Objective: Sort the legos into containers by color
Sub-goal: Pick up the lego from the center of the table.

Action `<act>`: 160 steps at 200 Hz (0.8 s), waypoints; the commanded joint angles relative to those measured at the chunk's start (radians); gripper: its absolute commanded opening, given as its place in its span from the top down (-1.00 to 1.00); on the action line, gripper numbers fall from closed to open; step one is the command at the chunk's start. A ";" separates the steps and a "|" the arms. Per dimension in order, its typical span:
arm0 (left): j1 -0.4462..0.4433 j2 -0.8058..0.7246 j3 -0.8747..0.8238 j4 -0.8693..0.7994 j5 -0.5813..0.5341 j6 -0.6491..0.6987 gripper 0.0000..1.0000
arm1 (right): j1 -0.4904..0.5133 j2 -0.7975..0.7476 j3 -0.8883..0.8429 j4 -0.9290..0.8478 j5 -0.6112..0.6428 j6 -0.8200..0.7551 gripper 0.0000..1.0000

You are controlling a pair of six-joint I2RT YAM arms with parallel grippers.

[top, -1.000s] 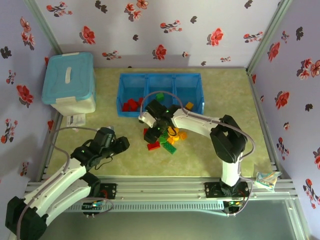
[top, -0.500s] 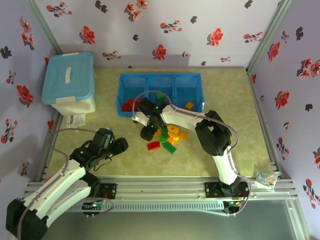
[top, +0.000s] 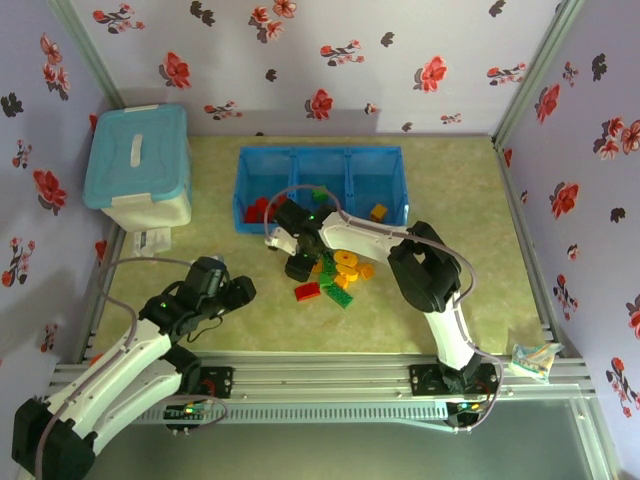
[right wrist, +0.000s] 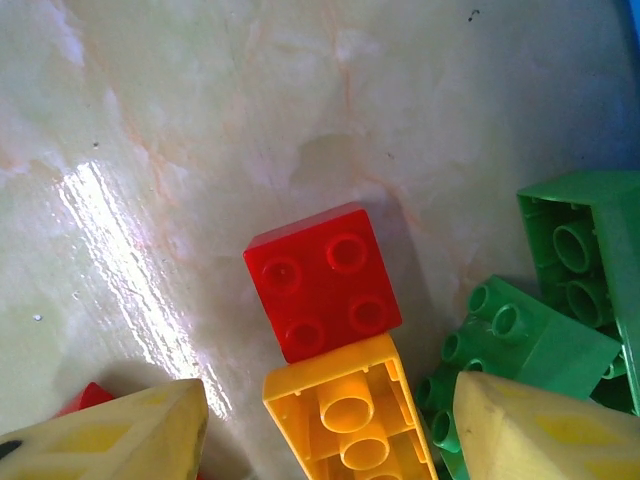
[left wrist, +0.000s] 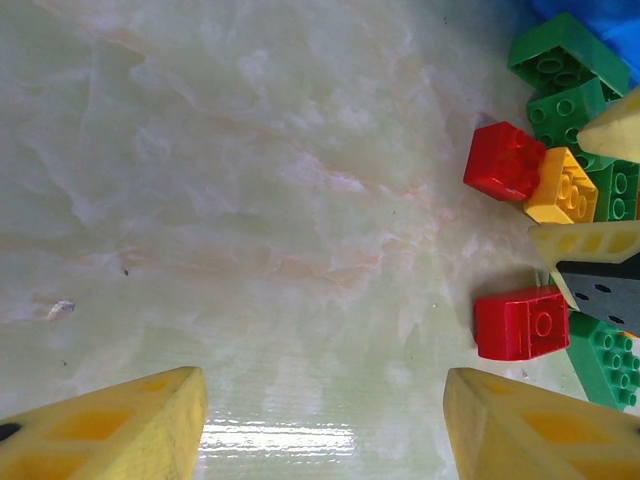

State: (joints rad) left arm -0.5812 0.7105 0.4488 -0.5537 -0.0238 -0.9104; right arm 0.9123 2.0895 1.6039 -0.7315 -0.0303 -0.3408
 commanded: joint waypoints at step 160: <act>0.017 -0.021 -0.026 -0.007 0.006 0.011 -0.27 | 0.053 -0.006 -0.009 -0.045 0.126 -0.011 0.14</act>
State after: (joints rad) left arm -0.5747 0.6994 0.4343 -0.5537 -0.0235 -0.9104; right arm 0.9565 2.1063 1.6016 -0.7341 0.0772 -0.3485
